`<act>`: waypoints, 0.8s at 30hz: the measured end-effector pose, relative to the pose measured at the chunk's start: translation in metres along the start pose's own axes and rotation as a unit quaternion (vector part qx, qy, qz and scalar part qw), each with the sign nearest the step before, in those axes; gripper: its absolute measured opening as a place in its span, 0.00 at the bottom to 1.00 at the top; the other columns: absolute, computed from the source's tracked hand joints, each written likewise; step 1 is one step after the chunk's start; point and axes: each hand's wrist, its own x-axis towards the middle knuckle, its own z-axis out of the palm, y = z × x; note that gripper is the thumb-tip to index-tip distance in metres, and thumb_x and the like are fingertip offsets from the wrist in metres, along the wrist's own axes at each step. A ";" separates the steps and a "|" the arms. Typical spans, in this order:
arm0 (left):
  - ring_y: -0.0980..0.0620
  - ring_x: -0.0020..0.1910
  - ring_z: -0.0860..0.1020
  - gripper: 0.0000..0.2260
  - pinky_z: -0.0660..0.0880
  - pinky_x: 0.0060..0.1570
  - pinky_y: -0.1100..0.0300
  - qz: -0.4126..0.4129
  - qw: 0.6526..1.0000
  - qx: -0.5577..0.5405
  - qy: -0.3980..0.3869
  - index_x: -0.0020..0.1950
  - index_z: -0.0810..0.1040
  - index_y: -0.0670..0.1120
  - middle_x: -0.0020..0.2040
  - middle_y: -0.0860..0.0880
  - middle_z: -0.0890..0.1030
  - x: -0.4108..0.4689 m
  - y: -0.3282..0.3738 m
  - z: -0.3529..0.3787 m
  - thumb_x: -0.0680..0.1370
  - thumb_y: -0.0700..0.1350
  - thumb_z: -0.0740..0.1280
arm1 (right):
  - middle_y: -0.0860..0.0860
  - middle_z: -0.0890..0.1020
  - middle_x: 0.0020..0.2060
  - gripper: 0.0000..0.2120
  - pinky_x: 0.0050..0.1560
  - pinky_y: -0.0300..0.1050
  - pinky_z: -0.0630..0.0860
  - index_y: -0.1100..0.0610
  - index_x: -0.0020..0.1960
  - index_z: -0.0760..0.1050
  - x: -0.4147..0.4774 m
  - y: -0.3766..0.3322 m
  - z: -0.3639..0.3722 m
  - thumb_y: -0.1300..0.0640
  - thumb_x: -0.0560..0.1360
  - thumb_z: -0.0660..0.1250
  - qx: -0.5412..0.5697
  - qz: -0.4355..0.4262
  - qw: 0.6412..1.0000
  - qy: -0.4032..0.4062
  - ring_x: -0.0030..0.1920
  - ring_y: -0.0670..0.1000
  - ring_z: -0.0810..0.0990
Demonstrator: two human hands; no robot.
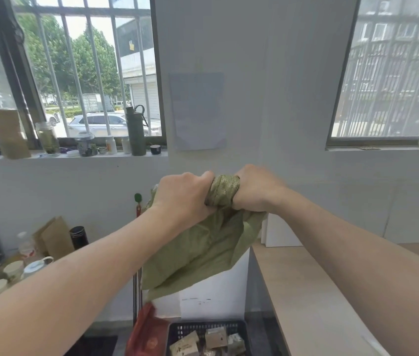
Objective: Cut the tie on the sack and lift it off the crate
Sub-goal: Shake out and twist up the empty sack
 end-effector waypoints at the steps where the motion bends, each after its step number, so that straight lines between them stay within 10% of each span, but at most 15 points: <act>1: 0.45 0.35 0.77 0.16 0.71 0.33 0.56 0.004 1.000 0.002 -0.001 0.48 0.70 0.51 0.35 0.52 0.75 0.001 -0.001 -0.002 0.73 0.61 0.69 | 0.50 0.79 0.28 0.06 0.29 0.41 0.72 0.56 0.33 0.73 -0.001 0.000 0.000 0.57 0.63 0.70 0.009 0.001 1.000 -0.008 0.29 0.56 0.80; 7: 0.45 0.32 0.76 0.08 0.67 0.31 0.58 -0.008 0.997 -0.061 -0.038 0.37 0.75 0.48 0.31 0.51 0.76 0.006 -0.006 -0.006 0.66 0.51 0.67 | 0.47 0.81 0.40 0.13 0.40 0.45 0.75 0.48 0.44 0.75 -0.014 0.003 -0.001 0.49 0.62 0.74 -0.023 -0.072 0.996 0.038 0.42 0.54 0.82; 14: 0.45 0.28 0.73 0.16 0.66 0.30 0.58 -0.108 0.953 -0.259 -0.117 0.29 0.68 0.44 0.27 0.50 0.74 0.020 -0.018 -0.013 0.67 0.52 0.70 | 0.54 0.77 0.62 0.55 0.64 0.57 0.64 0.55 0.74 0.65 -0.024 -0.002 0.015 0.35 0.54 0.80 -0.296 -0.177 0.909 0.235 0.61 0.59 0.77; 24: 0.49 0.29 0.73 0.09 0.70 0.32 0.57 -0.092 0.823 -0.490 -0.271 0.32 0.73 0.46 0.29 0.47 0.75 0.009 -0.014 -0.030 0.69 0.43 0.71 | 0.51 0.76 0.26 0.20 0.33 0.43 0.56 0.55 0.37 0.72 -0.017 -0.005 0.021 0.66 0.50 0.76 -0.267 -0.197 0.885 0.326 0.26 0.57 0.75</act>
